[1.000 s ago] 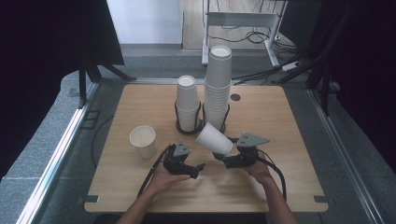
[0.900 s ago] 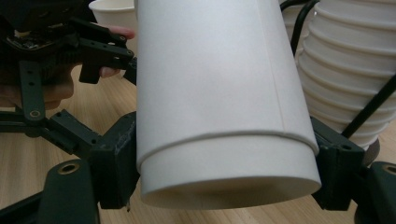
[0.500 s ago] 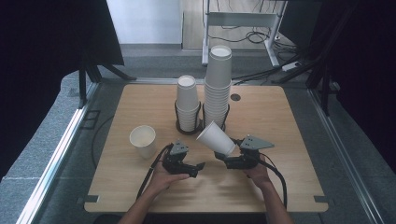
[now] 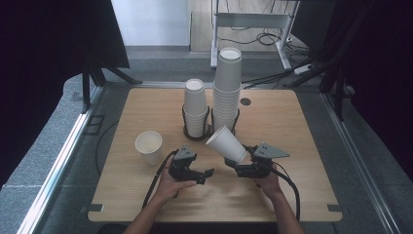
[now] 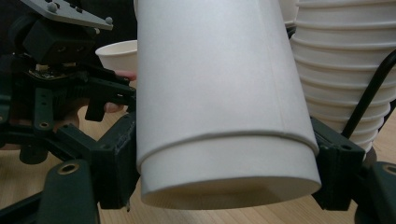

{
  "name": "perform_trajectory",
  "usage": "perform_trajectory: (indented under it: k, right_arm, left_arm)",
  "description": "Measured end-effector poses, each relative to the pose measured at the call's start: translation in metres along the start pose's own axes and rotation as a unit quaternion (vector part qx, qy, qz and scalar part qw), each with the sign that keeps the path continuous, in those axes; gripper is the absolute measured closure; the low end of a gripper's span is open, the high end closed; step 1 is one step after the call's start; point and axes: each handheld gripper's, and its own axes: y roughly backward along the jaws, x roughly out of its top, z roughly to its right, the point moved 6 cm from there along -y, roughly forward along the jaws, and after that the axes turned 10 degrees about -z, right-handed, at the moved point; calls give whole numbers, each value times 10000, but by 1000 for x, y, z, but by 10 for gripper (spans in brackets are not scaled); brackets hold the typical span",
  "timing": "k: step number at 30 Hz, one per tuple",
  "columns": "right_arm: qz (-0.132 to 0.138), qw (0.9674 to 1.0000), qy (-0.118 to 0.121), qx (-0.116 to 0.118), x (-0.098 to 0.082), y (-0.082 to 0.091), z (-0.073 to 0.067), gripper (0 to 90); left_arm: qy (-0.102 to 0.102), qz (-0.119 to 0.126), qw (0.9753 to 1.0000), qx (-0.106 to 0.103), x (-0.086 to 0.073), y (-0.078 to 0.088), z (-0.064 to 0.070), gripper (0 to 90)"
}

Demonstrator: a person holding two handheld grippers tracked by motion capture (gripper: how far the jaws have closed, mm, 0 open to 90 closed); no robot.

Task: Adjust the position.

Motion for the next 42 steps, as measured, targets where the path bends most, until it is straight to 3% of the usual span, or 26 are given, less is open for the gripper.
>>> perform_trajectory:
  k: [7,11,16,21,31,42]
  right_arm:
    - [135,9999,-38,-15,0,2,1,236]
    - [233,9997,-86,7,0,4,1,236]
    - [309,9995,-49,43,0,3,-2,236]
    - [314,9995,-45,24,-1,1,-3,236]
    - [301,9995,-21,-6,-2,0,-4,236]
    - [301,9995,11,-5,-2,1,-6,236]
  left_arm:
    - [68,38,9999,-111,1,1,0,68]
    - [191,120,9993,-293,3,3,0,68]
    - [426,366,9965,-626,12,9,1,68]
    - [462,474,9957,-644,20,13,3,68]
    - [675,677,9906,-980,29,16,5,67]
    - [669,682,9907,-973,31,11,11,68]
